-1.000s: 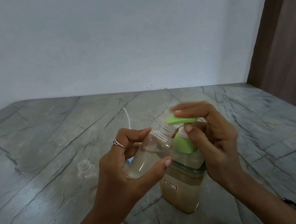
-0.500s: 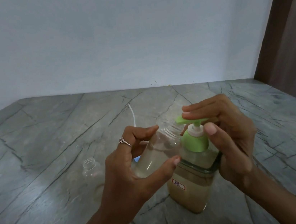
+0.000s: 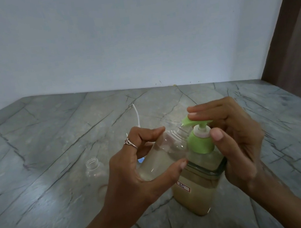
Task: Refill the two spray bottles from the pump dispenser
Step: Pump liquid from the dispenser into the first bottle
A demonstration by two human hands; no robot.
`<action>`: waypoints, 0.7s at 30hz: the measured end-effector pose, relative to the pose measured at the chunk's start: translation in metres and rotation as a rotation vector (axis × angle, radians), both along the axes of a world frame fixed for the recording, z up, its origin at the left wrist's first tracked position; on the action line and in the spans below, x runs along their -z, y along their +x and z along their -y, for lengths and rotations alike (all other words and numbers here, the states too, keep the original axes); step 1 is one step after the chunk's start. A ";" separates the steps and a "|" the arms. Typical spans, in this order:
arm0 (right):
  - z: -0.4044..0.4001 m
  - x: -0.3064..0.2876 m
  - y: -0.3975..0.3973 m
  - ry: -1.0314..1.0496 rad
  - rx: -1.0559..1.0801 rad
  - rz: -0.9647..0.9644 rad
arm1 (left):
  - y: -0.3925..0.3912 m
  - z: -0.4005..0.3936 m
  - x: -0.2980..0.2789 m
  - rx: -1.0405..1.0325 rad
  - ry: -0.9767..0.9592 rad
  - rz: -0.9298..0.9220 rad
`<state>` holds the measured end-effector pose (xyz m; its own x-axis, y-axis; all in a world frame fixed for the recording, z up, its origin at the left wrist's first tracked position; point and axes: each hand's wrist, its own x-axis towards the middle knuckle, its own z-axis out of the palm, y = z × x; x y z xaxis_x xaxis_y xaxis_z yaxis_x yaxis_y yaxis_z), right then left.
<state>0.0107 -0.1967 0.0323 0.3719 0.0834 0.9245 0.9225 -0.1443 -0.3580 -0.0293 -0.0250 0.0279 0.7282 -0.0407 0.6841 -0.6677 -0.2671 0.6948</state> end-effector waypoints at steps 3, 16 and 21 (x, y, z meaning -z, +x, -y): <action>0.000 0.004 0.000 -0.012 -0.004 0.015 | 0.000 0.001 -0.001 -0.005 0.003 0.000; -0.004 -0.006 -0.001 0.050 0.011 -0.015 | 0.000 0.001 0.000 -0.022 0.039 0.034; -0.004 -0.004 -0.002 0.037 0.009 -0.010 | 0.000 0.001 0.000 -0.015 0.038 0.032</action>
<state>0.0092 -0.1930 0.0366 0.3821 0.0455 0.9230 0.9173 -0.1393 -0.3729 -0.0292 -0.0256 0.0280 0.7068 -0.0566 0.7051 -0.6851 -0.3030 0.6624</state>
